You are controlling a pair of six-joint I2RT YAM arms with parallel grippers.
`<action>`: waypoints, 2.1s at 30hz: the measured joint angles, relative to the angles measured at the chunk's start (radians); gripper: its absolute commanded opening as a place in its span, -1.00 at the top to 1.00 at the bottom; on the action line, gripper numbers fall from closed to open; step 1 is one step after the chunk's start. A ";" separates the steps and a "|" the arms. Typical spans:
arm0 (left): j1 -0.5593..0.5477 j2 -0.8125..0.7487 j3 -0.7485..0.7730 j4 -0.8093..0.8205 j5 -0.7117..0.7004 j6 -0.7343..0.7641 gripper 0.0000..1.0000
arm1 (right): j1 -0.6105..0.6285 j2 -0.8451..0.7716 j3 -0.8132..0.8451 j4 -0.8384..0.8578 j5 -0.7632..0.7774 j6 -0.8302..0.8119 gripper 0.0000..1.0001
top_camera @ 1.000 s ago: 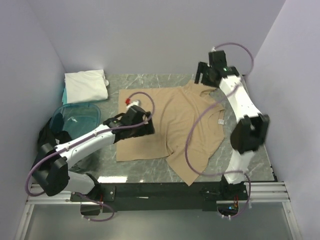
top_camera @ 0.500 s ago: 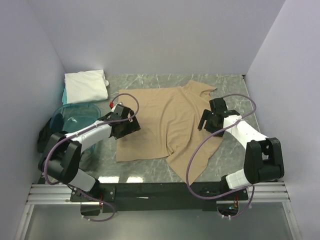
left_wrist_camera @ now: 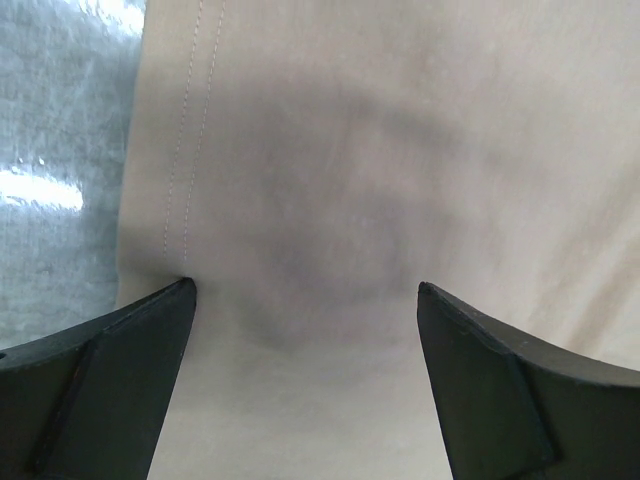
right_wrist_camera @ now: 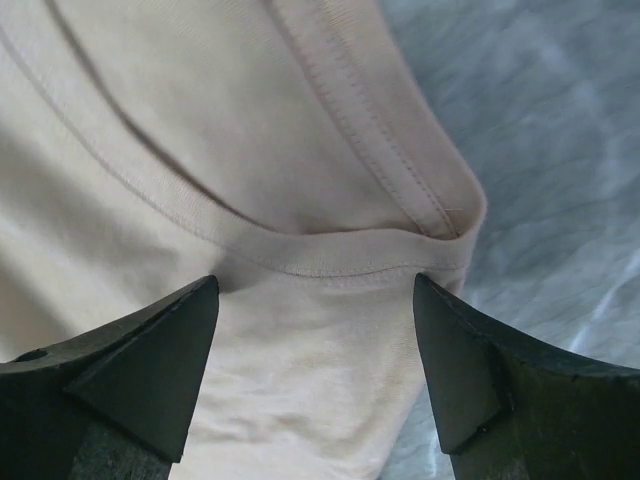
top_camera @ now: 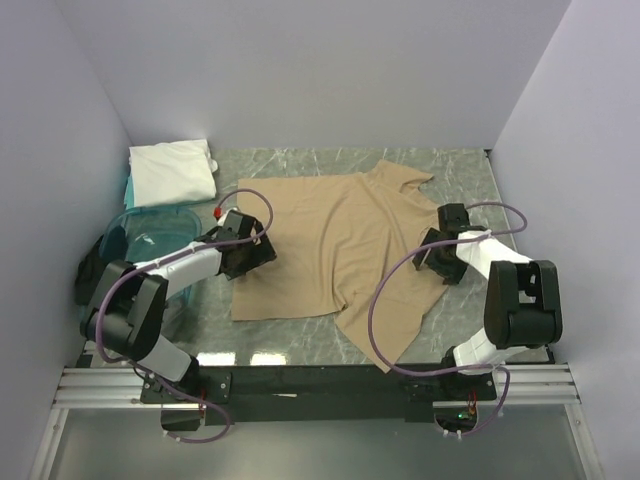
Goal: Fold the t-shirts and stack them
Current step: Flatten the tshirt out
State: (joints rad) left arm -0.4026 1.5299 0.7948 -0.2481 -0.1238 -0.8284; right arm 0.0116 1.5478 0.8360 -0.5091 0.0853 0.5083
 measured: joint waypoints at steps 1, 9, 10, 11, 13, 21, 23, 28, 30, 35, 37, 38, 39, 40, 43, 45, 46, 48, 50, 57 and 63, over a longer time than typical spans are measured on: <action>0.003 0.003 0.002 0.003 0.000 -0.001 -0.99 | -0.017 0.003 0.002 0.003 0.000 0.000 -0.70; 0.029 0.005 0.008 0.006 -0.005 -0.004 -0.99 | -0.130 0.057 0.053 0.016 0.006 -0.001 -0.71; 0.029 0.003 0.007 0.003 -0.006 -0.004 -0.99 | -0.141 0.068 0.066 0.016 0.010 -0.003 -0.71; 0.030 -0.001 0.005 0.000 -0.007 -0.004 -0.99 | -0.149 0.079 0.078 0.017 0.018 -0.005 -0.71; 0.032 -0.021 -0.011 -0.010 -0.008 -0.002 -0.99 | -0.157 0.090 0.093 0.015 0.040 -0.009 -0.72; 0.035 -0.122 -0.064 -0.092 0.004 0.024 -0.99 | -0.172 0.036 0.098 -0.033 0.091 -0.031 -0.72; 0.035 -0.140 -0.062 -0.097 0.011 0.034 -0.99 | -0.172 -0.006 0.113 -0.044 0.088 -0.039 -0.72; 0.035 -0.143 0.020 -0.126 0.014 0.062 -0.99 | -0.173 -0.067 0.179 -0.023 0.009 -0.073 -0.73; 0.035 -0.114 0.099 -0.135 0.010 0.072 -0.99 | -0.163 -0.052 0.220 -0.019 -0.029 -0.085 -0.73; 0.040 0.055 0.331 -0.106 -0.010 0.118 -0.99 | -0.100 0.085 0.396 -0.021 -0.056 -0.122 -0.73; 0.048 0.134 0.413 -0.108 -0.013 0.140 -0.99 | -0.078 0.174 0.492 -0.023 -0.072 -0.141 -0.73; 0.055 0.181 0.454 -0.106 -0.013 0.153 -0.99 | -0.072 0.220 0.542 -0.029 -0.078 -0.150 -0.73; 0.062 0.226 0.497 -0.109 -0.010 0.163 -0.99 | -0.068 0.272 0.597 -0.032 -0.082 -0.160 -0.73; 0.069 0.261 0.529 -0.107 -0.008 0.170 -0.99 | -0.068 0.321 0.647 -0.038 -0.084 -0.171 -0.73; 0.098 0.385 0.636 -0.119 -0.004 0.202 -0.99 | -0.069 0.462 0.789 -0.058 -0.087 -0.217 -0.73; 0.116 0.459 0.702 -0.135 -0.005 0.223 -0.99 | -0.069 0.528 0.854 -0.090 -0.080 -0.243 -0.73; 0.122 0.481 0.721 -0.138 -0.005 0.229 -0.99 | -0.069 0.560 0.883 -0.102 -0.074 -0.256 -0.73; 0.134 0.536 0.765 -0.156 -0.003 0.242 -0.99 | -0.069 0.605 0.924 -0.122 -0.066 -0.277 -0.73; 0.139 0.573 0.790 -0.166 0.004 0.248 -0.99 | -0.069 0.640 0.946 -0.143 -0.056 -0.299 -0.73; 0.145 0.661 0.889 -0.200 0.033 0.267 -0.99 | -0.068 0.765 1.069 -0.214 -0.037 -0.366 -0.74; 0.159 0.741 1.016 -0.228 0.048 0.269 -0.99 | -0.073 0.923 1.352 -0.325 -0.031 -0.407 -0.68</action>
State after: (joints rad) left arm -0.2432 2.2711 1.8111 -0.4763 -0.0757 -0.5594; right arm -0.0612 2.4706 2.1883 -0.8345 0.0547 0.1009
